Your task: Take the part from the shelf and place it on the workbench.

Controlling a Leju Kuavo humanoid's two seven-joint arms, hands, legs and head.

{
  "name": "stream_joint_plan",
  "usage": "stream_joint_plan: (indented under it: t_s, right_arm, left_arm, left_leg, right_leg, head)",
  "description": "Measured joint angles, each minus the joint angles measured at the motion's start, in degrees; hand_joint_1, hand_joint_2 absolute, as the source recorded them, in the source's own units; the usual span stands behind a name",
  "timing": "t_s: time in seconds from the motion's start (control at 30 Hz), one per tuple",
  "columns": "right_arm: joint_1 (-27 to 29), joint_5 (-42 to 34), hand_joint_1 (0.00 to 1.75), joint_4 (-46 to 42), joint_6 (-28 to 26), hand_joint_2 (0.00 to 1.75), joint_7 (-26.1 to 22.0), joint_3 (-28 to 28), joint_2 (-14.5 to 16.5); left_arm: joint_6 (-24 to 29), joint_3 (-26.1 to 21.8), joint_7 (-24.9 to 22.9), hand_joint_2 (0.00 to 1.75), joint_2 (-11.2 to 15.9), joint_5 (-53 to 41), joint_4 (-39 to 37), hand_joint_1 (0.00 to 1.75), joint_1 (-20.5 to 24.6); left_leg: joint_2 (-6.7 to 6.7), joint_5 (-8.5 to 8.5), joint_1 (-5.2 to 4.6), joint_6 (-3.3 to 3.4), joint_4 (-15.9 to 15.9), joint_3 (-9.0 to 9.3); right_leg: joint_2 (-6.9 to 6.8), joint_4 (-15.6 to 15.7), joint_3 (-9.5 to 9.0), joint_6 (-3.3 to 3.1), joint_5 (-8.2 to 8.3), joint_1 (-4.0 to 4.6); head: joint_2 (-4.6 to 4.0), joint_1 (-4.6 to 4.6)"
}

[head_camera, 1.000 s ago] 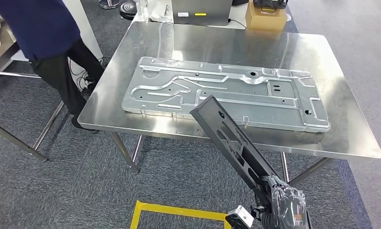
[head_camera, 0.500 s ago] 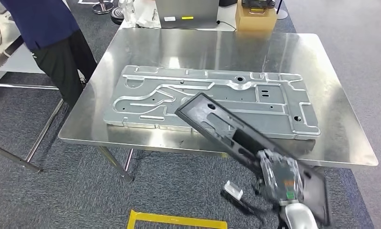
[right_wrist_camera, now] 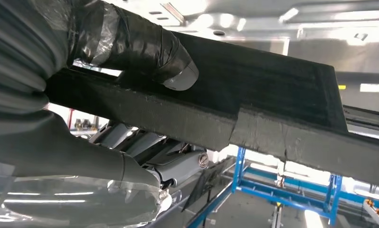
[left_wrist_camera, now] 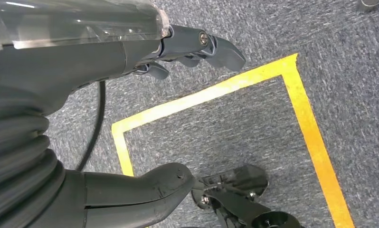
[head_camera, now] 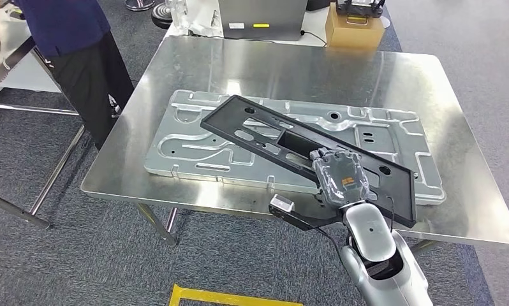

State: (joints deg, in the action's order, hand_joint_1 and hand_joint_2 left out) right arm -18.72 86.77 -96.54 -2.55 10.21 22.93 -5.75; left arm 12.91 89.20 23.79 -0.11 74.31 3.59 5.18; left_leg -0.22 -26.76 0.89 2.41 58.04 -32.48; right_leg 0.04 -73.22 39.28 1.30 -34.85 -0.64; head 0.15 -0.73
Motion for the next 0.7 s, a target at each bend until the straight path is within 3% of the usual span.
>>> stream_joint_plan:
  t_s: [0.03, 0.07, 0.13, 0.17, 0.2, 0.37, 0.43, 0.5, 0.53, 0.57, 0.6, 0.67, 0.7]
  right_arm:
    - [-0.17, -0.04, 1.75, 0.22, 0.19, 1.75, 0.07, 0.3, -0.08]
    - [-0.23, -0.07, 1.75, 0.43, 0.34, 1.75, 0.09, 0.56, -0.19]
    - [-0.52, -0.24, 1.75, 0.78, 0.63, 1.75, 0.1, 0.89, -0.46]
    - [-0.9, -0.49, 1.75, 0.98, 0.92, 1.75, 0.09, 1.07, -0.64]
    - [-1.49, -0.87, 1.75, 1.22, 1.47, 1.75, 0.05, 1.35, -0.81]
    - [-5.34, -3.14, 1.75, 4.33, 4.79, 1.75, -1.25, 4.16, -1.7]
    - [-6.79, -3.73, 1.75, 5.78, 5.27, 1.75, -1.47, 5.47, -1.8]
    - [-7.68, -4.15, 1.75, 7.04, 5.52, 1.75, -1.53, 6.59, -1.81]
    - [-7.83, -4.27, 1.75, 7.59, 5.59, 1.75, -1.57, 7.05, -1.81]
    - [-7.88, -4.43, 1.75, 8.09, 5.63, 1.75, -1.63, 7.42, -1.81]
    - [-7.95, -4.72, 1.75, 8.5, 5.68, 1.75, -1.73, 7.71, -1.81]
    - [-8.37, -5.63, 1.75, 9.39, 6.02, 1.75, -2.17, 8.26, -1.84]
    - [-8.78, -6.1, 1.75, 9.94, 6.31, 1.75, -2.45, 8.64, -1.86]
  left_arm:
    - [-0.01, 0.0, -0.02, 1.75, 0.0, -0.02, 0.01, 0.0, -0.05]
    - [-0.01, 0.0, -0.04, 1.75, -0.01, -0.05, 0.03, 0.0, -0.09]
    - [-0.02, 0.0, -0.06, 1.75, -0.05, -0.09, 0.11, 0.0, -0.17]
    - [-0.02, 0.0, -0.07, 1.75, -0.07, -0.13, 0.14, 0.0, -0.14]
    - [-0.02, 0.0, -0.08, 1.75, -0.07, -0.23, 0.17, 0.0, -0.1]
    - [-0.18, 0.0, -0.04, 1.75, 0.14, -0.78, 0.33, 0.0, 0.36]
    - [-0.55, 0.0, -0.04, 1.75, 0.26, -0.73, 0.46, 0.0, 0.64]
    - [-0.79, 0.0, -0.05, 1.75, 0.31, -0.61, 0.54, 0.0, 0.8]
    - [-0.81, 0.0, -0.06, 1.75, 0.35, -0.57, 0.55, 0.0, 0.78]
    - [-0.82, 0.0, -0.07, 1.75, 0.42, -0.54, 0.56, 0.0, 0.73]
    - [-0.82, 0.0, -0.07, 1.75, 0.51, -0.5, 0.56, 0.0, 0.69]
    - [-0.85, 0.0, -0.11, 1.75, 0.78, -0.46, 0.56, 0.0, 0.62]
    - [-0.88, 0.0, -0.15, 1.75, 0.9, -0.46, 0.57, 0.0, 0.64]
  left_leg:
    - [-0.1, -0.41, 0.04, -0.03, 0.01, 0.44]
    - [-0.23, -0.87, 0.1, -0.16, 0.04, 1.0]
    - [-0.54, -2.01, 0.24, -0.64, 0.11, 2.26]
    - [-0.61, -2.57, 0.18, -1.0, 0.21, 2.75]
    - [-0.64, -3.03, 0.1, -1.38, 0.25, 3.04]
    - [-0.23, -4.39, 0.18, -2.86, 0.78, 3.34]
    - [-0.12, -6.54, 0.28, -3.24, 6.21, 0.55]
    - [-0.11, -8.59, 0.28, -3.39, 14.17, -4.61]
    - [-0.11, -8.36, 0.28, -3.38, 16.49, -6.65]
    - [-0.11, -6.9, 0.27, -3.28, 16.66, -7.72]
    - [-0.11, -4.32, 0.25, -3.08, 14.51, -7.63]
    - [-0.1, 1.17, 0.03, -2.48, 7.25, -5.72]
    - [-0.11, 2.48, -0.16, -2.19, 4.27, -4.67]
  right_leg:
    - [-0.01, -1.78, 1.67, 0.22, 0.43, -0.2]
    - [-0.02, -1.33, 2.26, 0.37, 2.12, -0.4]
    - [-0.05, 5.23, 0.48, 0.42, 7.74, -0.66]
    - [-0.05, 8.65, -0.79, 0.3, 9.77, -0.6]
    - [-0.04, 11.2, -1.82, 0.01, 10.61, -0.51]
    - [0.18, 13.47, -3.21, -1.81, 9.33, -0.33]
    - [0.04, 13.92, -4.13, -2.48, 8.91, -0.44]
    - [-0.04, 13.98, -4.83, -2.87, 8.27, -0.27]
    - [-0.03, 13.98, -5.27, -2.94, 7.9, -0.17]
    - [0.01, 13.98, -5.81, -2.95, 7.48, -0.09]
    - [0.05, 13.98, -6.46, -2.9, 7.03, -0.03]
    - [0.12, 13.96, -7.6, -2.61, 6.07, 0.1]
    - [0.21, 13.91, -7.81, -2.36, 5.73, 0.18]
  head:
    - [0.0, 0.01]
    - [0.0, 0.0]
    - [0.0, 0.0]
    - [0.0, -0.01]
    - [0.0, 0.01]
    - [0.0, 0.06]
    - [0.0, 0.07]
    - [0.0, 0.07]
    - [0.0, 0.07]
    - [0.0, 0.07]
    - [0.0, 0.07]
    - [0.0, 0.04]
    - [0.0, 0.05]
